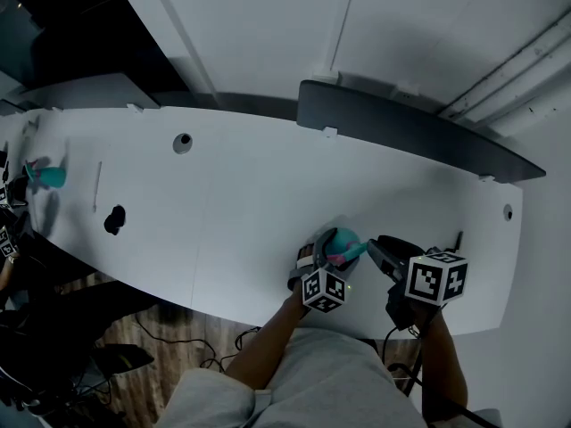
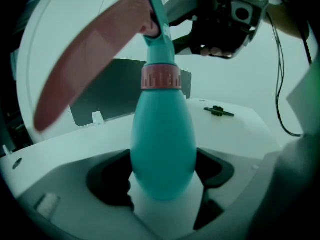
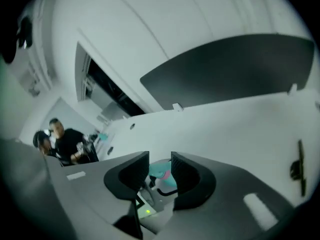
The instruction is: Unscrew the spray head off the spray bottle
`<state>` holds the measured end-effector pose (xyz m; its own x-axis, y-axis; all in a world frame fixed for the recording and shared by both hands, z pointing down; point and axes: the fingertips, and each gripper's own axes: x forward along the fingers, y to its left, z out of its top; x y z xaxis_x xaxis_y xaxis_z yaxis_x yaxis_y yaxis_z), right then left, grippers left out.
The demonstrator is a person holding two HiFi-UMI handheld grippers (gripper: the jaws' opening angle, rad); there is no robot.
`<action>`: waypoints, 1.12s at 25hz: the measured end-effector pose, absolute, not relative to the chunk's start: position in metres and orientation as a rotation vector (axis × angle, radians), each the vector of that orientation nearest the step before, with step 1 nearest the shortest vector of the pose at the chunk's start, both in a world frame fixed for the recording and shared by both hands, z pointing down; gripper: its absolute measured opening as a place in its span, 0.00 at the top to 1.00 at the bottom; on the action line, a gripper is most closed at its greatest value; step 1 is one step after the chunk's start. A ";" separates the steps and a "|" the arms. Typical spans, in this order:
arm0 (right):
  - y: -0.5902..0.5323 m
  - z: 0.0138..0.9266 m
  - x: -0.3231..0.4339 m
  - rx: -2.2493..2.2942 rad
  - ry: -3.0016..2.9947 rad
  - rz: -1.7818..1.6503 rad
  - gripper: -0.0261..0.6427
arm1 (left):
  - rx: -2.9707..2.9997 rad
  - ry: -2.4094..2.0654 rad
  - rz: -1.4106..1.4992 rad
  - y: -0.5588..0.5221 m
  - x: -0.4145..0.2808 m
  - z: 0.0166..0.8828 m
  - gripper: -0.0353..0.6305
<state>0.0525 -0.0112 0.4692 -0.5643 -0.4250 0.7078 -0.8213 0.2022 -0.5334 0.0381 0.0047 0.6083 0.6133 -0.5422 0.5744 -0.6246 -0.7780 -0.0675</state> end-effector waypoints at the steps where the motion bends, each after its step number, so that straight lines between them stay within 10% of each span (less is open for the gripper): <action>1: -0.013 0.471 0.053 1.188 -2.074 1.434 0.74 | 2.694 -0.981 0.889 0.005 0.038 0.609 0.38; 11: -0.011 0.498 0.056 1.334 -1.889 1.869 0.70 | 2.710 -0.972 0.899 0.004 0.042 0.610 0.38; 28: -0.017 0.492 0.038 1.038 -1.917 1.422 0.80 | 2.725 -0.966 0.888 0.007 0.040 0.608 0.38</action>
<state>0.0379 -0.0172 0.4922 -0.5629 -0.2656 0.7827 -0.8261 0.1496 -0.5434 0.0405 0.0070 0.6081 0.6247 -0.5394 0.5646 -0.6077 -0.7899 -0.0822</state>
